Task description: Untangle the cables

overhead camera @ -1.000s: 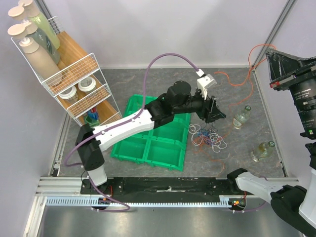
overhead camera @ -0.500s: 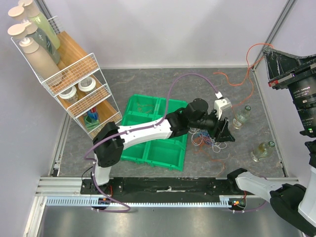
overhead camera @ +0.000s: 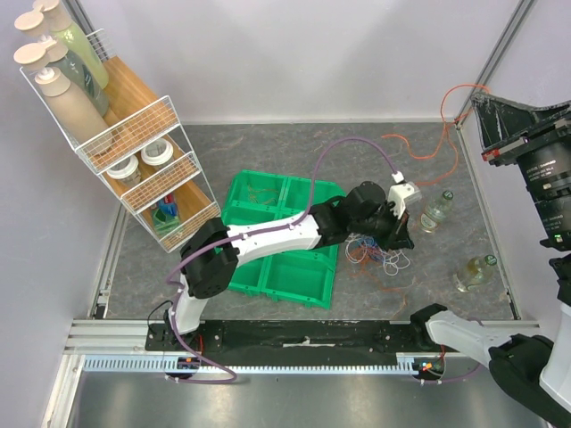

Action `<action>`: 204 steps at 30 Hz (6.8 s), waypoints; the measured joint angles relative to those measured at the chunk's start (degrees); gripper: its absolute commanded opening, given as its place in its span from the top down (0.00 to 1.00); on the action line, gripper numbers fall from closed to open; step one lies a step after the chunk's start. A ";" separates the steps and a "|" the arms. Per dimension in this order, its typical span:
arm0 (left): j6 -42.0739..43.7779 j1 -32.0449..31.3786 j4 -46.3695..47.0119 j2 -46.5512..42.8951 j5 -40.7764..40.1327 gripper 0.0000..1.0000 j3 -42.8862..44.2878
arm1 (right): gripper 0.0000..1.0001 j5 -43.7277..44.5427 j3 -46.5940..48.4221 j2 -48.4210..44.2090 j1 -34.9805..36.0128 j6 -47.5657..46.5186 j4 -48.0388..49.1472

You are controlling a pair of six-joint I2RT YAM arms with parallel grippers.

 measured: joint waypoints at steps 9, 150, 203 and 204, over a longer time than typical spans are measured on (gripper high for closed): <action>-0.20 1.66 -15.45 -0.68 -3.28 0.98 22.21 | 1.00 6.71 -20.44 -9.75 0.00 -2.25 -3.23; 3.43 28.87 -16.72 -9.92 -50.75 0.98 -10.78 | 0.36 -10.60 -46.27 -2.62 1.11 -1.49 -7.10; -8.72 36.83 -47.47 -13.49 -28.30 0.39 -3.61 | 0.36 -8.94 -48.41 0.57 1.11 -2.78 -6.05; -7.87 36.79 -47.69 -13.09 -28.41 0.39 -3.61 | 0.36 -9.25 -48.46 0.57 1.11 -2.80 -5.99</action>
